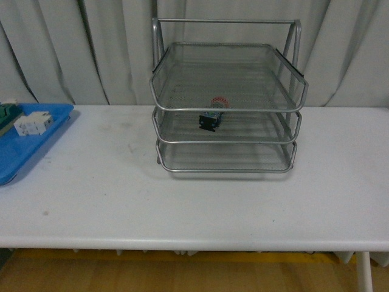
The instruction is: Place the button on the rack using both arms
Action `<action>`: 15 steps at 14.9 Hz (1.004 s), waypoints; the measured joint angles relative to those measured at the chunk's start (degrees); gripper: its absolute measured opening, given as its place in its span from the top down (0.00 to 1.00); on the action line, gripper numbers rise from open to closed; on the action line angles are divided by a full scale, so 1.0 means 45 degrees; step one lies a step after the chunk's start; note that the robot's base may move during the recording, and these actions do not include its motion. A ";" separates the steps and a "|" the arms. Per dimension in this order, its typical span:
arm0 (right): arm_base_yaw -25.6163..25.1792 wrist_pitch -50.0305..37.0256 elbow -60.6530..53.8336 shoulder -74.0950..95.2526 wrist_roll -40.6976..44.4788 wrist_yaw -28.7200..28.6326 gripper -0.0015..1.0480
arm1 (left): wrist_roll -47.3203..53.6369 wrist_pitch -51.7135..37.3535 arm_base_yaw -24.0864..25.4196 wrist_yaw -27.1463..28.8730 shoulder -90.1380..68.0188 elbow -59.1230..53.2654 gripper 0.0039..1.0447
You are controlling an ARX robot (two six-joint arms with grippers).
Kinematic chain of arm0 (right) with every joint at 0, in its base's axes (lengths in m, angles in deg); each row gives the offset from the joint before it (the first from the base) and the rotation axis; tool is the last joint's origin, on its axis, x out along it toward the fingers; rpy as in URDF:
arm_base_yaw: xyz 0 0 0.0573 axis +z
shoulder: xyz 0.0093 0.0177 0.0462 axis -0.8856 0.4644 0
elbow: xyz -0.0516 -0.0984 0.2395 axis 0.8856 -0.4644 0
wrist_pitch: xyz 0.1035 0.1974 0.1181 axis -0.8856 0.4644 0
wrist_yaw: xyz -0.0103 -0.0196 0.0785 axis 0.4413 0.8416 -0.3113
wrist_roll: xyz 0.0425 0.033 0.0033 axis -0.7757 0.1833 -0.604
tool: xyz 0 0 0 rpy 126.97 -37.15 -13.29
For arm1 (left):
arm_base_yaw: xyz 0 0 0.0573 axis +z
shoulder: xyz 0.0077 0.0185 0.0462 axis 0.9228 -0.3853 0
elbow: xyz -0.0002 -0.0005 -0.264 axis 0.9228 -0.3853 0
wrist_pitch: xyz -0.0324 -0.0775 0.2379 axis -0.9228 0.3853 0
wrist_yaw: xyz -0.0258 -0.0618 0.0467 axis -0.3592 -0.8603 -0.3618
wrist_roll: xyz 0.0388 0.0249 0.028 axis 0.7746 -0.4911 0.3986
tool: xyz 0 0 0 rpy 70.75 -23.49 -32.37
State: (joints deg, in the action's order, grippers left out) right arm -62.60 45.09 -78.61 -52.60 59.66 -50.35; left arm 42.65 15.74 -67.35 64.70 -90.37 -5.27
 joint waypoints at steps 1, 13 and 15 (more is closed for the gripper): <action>0.0000 0.0219 0.0000 -0.0223 0.0000 0.0000 0.98 | 0.0000 0.0000 0.0000 0.0000 0.0000 0.0000 0.06; 0.0000 0.2851 0.0005 -0.2730 0.0034 -0.0039 0.26 | -0.0005 -0.0005 0.0000 0.0000 0.0000 0.0000 0.06; 0.0000 0.2851 0.0005 -0.2730 0.0034 -0.0039 0.04 | -0.0005 -0.0005 0.0000 0.0000 0.0000 0.0000 0.06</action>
State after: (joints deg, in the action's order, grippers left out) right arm -62.60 57.92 -78.59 -64.88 59.82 -50.53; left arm 42.62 15.71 -67.35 64.70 -90.37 -5.27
